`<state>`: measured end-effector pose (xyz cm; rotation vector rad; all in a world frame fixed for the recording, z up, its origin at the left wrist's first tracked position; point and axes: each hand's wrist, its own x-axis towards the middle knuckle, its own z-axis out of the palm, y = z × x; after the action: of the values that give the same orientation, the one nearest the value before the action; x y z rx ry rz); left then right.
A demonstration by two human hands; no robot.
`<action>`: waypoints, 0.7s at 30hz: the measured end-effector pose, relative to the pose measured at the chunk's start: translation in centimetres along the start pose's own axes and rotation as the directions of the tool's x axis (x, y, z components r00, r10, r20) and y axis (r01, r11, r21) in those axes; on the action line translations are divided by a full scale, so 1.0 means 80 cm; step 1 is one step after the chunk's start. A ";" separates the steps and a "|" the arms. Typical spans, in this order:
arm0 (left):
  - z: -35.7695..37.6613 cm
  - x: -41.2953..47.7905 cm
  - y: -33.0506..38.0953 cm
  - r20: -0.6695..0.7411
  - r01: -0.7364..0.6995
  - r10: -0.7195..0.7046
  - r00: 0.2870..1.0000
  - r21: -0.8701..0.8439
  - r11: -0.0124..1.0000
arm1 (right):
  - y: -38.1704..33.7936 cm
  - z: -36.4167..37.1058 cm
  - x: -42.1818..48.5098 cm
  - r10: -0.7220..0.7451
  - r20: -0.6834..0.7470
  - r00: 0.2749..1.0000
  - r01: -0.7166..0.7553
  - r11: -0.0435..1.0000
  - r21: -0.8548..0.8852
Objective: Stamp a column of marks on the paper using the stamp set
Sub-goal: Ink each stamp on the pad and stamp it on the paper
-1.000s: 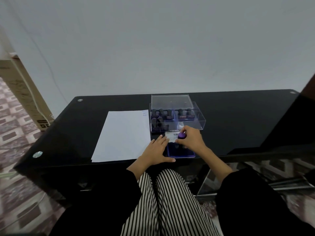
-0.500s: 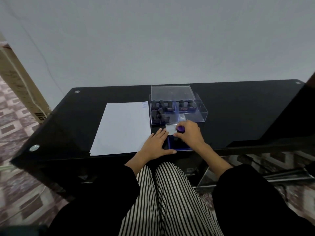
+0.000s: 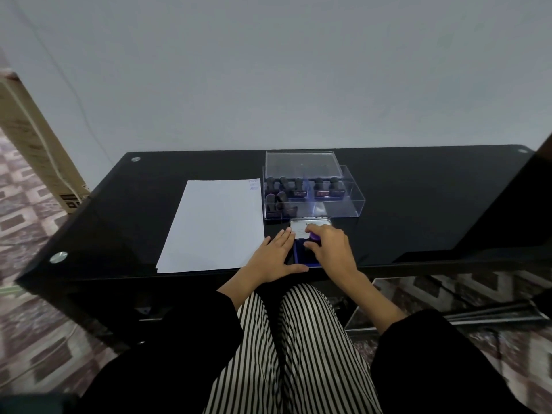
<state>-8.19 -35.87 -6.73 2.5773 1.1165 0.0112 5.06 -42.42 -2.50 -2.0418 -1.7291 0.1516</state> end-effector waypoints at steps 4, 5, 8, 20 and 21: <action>-0.001 0.002 0.000 0.020 0.007 -0.007 1.000 -0.009 1.000 | -0.001 -0.005 0.014 0.039 0.018 0.999 -0.040 0.998 0.058; -0.001 0.002 0.000 0.024 0.008 -0.007 1.000 -0.007 1.000 | 0.000 -0.005 0.017 0.039 0.024 0.999 -0.041 0.997 0.061; -0.001 0.002 0.000 0.030 0.008 -0.008 1.000 0.004 1.000 | 0.003 -0.005 0.019 0.032 0.032 0.999 -0.034 0.997 0.064; -0.002 0.002 0.001 0.041 0.005 -0.006 0.999 0.023 1.000 | 0.007 -0.002 -0.002 -0.029 -0.006 1.000 0.029 0.997 0.070; -0.002 0.002 0.001 0.040 0.004 -0.005 0.999 0.024 1.000 | 0.007 -0.002 -0.003 -0.030 -0.005 1.000 0.030 0.997 0.070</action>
<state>-8.05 -35.73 -6.57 2.5841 1.1143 -0.0554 5.57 -42.73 -2.64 -1.9636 -1.7271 0.1963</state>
